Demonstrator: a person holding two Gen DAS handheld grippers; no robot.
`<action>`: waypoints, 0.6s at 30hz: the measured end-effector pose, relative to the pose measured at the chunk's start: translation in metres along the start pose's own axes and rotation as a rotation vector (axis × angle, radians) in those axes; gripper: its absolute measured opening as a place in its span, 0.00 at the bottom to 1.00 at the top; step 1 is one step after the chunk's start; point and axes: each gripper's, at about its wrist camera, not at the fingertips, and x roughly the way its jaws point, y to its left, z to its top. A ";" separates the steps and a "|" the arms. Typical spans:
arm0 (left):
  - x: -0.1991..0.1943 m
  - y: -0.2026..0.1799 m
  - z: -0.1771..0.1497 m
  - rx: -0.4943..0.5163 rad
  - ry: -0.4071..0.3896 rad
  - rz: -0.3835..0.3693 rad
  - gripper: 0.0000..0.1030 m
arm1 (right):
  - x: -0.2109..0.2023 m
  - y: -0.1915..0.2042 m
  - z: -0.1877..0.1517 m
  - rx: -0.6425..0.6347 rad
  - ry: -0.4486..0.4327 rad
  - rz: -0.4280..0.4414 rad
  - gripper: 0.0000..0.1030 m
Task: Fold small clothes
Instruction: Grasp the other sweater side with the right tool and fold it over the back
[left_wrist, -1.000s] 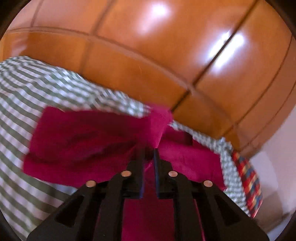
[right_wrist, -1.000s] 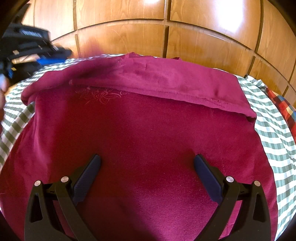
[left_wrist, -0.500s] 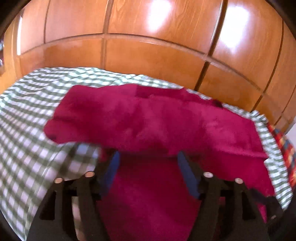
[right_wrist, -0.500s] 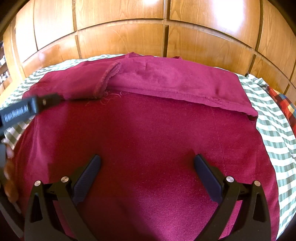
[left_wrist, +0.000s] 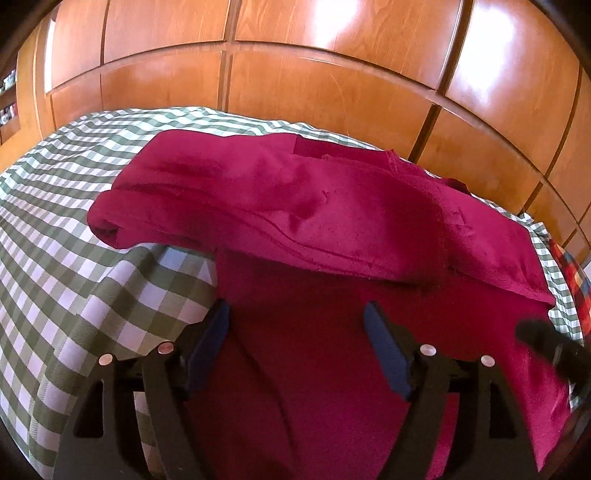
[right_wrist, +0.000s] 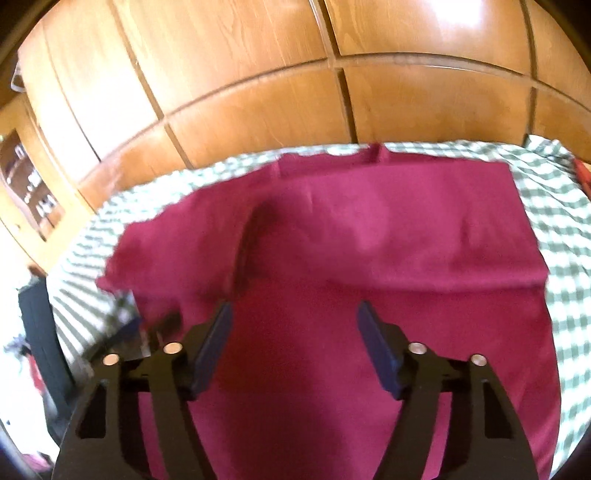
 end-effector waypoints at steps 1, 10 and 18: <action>0.000 0.000 0.000 -0.002 -0.001 -0.003 0.73 | 0.006 0.002 0.010 0.002 0.003 0.012 0.61; 0.000 0.005 -0.003 -0.021 -0.004 -0.039 0.78 | 0.085 0.033 0.049 -0.003 0.120 0.043 0.61; 0.002 0.004 -0.004 -0.023 -0.004 -0.055 0.80 | 0.077 0.072 0.060 -0.160 0.082 0.011 0.06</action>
